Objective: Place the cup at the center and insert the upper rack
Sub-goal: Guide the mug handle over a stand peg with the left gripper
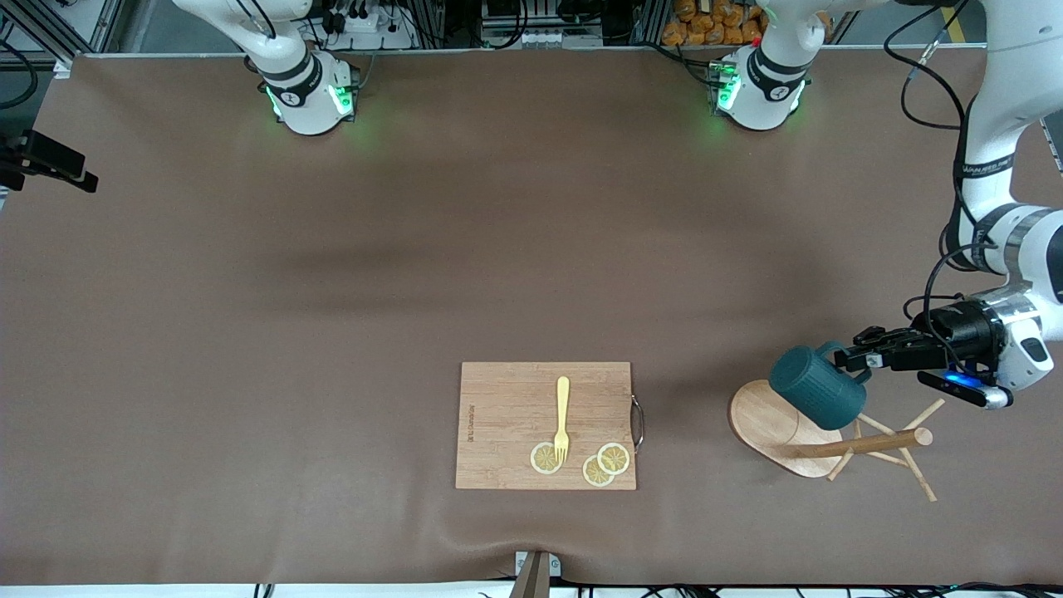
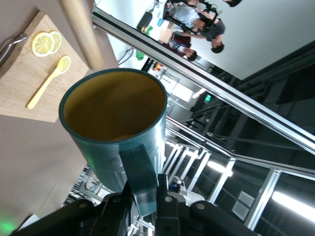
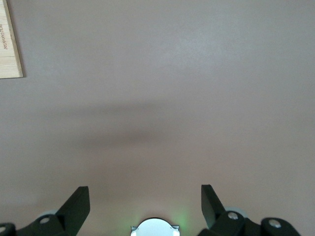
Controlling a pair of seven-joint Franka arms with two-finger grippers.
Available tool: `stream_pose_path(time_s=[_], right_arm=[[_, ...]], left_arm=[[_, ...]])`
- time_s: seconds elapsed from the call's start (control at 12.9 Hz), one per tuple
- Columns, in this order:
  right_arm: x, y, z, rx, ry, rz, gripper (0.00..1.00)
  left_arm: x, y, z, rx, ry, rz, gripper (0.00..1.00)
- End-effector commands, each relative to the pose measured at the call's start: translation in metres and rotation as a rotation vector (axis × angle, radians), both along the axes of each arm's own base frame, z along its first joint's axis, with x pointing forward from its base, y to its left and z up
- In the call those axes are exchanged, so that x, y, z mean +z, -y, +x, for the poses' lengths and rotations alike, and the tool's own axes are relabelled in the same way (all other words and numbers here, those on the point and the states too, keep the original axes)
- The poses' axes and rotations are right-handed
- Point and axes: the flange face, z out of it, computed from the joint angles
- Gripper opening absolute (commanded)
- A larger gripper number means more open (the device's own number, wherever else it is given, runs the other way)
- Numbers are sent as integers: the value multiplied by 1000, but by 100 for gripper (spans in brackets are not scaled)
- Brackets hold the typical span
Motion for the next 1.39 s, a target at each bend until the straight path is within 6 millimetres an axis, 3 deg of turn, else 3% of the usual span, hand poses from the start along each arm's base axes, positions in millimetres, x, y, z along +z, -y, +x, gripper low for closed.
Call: stream_pose_path(time_s=[0.0, 0.54, 0.93, 1.31], right_arm=[[5, -2, 1, -14, 2, -6, 100], [5, -2, 1, -14, 2, -6, 100], [5, -2, 1, -14, 2, -6, 100], [5, -3, 1, -13, 2, -6, 100]], left_arm=[[-11, -14, 6, 6, 57, -71, 0], [-36, -36, 5, 51, 130, -165, 0], [-62, -38, 3, 76, 156, -233, 0], [-72, -44, 0, 82, 168, -242, 0]])
